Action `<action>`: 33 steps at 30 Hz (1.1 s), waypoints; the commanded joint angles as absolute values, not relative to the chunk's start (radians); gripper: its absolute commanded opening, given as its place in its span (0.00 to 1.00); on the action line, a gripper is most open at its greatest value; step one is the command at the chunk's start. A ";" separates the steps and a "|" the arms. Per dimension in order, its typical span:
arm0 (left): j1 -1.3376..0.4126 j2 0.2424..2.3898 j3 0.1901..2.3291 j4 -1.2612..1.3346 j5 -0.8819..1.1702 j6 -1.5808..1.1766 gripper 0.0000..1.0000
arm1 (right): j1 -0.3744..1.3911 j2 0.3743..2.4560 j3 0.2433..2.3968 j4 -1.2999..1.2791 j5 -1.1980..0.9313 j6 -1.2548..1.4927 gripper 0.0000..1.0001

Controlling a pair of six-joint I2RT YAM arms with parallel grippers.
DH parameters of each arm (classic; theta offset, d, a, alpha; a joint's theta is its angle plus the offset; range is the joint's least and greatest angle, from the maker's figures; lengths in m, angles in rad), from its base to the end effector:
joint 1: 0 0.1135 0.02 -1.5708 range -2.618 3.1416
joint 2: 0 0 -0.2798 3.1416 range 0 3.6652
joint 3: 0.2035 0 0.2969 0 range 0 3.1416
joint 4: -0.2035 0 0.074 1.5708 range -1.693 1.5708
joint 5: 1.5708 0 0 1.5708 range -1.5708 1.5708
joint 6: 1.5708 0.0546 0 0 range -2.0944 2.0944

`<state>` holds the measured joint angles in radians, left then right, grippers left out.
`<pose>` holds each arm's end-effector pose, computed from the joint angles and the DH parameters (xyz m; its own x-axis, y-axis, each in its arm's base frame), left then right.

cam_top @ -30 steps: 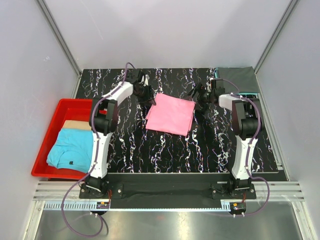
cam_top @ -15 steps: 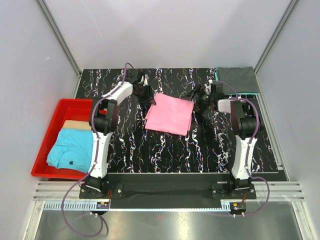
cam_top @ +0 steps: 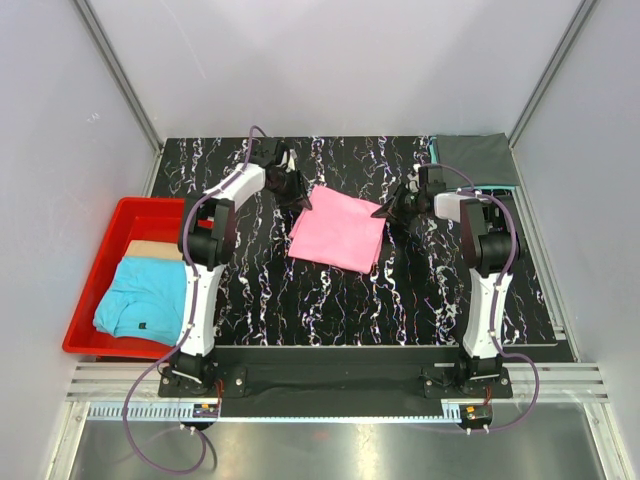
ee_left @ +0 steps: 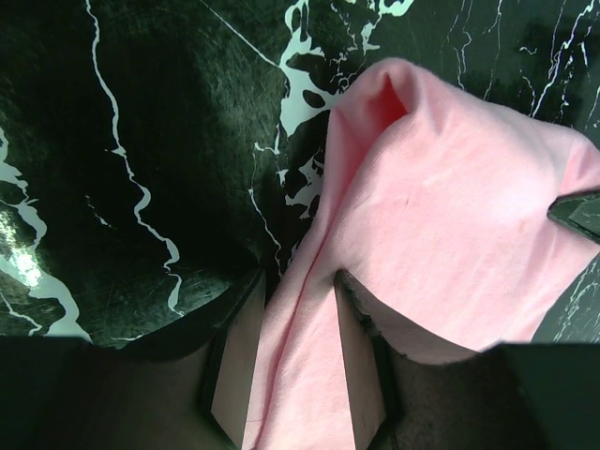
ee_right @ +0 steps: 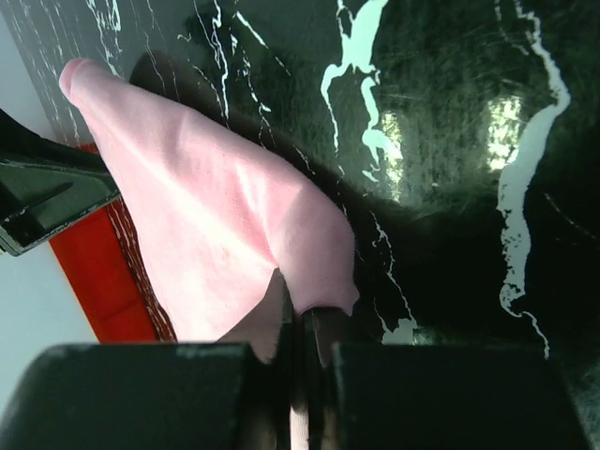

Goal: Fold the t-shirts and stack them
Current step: Neatly place the folded tshirt to the corner

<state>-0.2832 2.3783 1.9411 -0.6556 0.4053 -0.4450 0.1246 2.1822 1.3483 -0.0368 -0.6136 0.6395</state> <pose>0.5395 -0.1794 0.1279 -0.9550 -0.1341 -0.2645 0.0220 0.8575 -0.5140 0.4891 0.0929 0.0769 -0.8892 0.3804 -0.2542 0.0760 0.6707 0.7379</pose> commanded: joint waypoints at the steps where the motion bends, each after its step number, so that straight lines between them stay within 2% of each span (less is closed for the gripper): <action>1: -0.293 2.410 1.882 -0.675 0.365 -0.452 0.43 | 0.130 2.230 1.364 -0.192 -0.560 0.549 0.00; 8: -0.307 2.288 1.792 -0.768 0.200 -0.488 0.44 | 0.123 2.120 1.348 -0.166 -0.594 0.509 0.00; 13: -0.307 2.166 1.816 -0.821 0.080 -0.437 0.49 | 0.221 2.011 1.286 -0.187 -0.416 0.629 0.00; 17: -0.308 2.128 1.873 -0.864 0.067 -0.420 0.50 | 0.270 1.968 1.282 -0.210 -0.255 0.692 0.00; 20: -0.311 2.100 1.829 -0.832 0.078 -0.433 0.50 | 0.293 1.957 1.334 -0.311 -0.163 0.673 0.00; 33: -0.324 2.114 1.755 -0.782 0.163 -0.448 0.49 | 0.362 1.875 1.364 -0.411 -0.005 0.644 0.00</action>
